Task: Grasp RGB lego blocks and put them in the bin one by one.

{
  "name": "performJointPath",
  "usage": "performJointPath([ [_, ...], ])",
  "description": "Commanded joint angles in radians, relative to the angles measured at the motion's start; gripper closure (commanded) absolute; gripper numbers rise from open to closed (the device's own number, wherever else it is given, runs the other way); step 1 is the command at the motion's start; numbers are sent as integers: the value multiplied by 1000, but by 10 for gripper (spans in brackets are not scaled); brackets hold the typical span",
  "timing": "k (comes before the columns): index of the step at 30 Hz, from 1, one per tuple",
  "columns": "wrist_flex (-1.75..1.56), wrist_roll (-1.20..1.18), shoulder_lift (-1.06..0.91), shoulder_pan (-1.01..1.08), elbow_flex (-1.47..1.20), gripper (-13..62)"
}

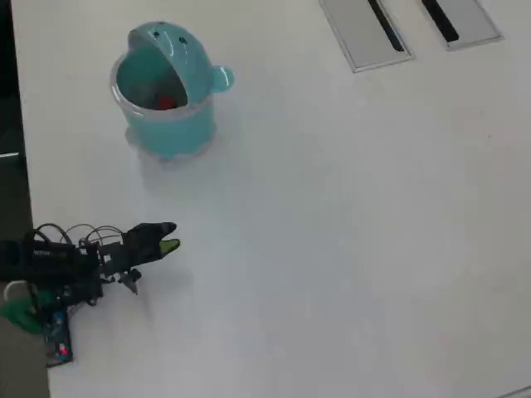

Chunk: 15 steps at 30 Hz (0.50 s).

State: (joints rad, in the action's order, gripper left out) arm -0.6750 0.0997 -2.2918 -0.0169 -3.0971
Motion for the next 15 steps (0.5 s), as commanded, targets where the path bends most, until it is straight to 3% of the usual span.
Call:
performJointPath([
  [1,-80,-54,-63,5,-74,146],
  [15,244,-160,-61,-12,-74,140],
])
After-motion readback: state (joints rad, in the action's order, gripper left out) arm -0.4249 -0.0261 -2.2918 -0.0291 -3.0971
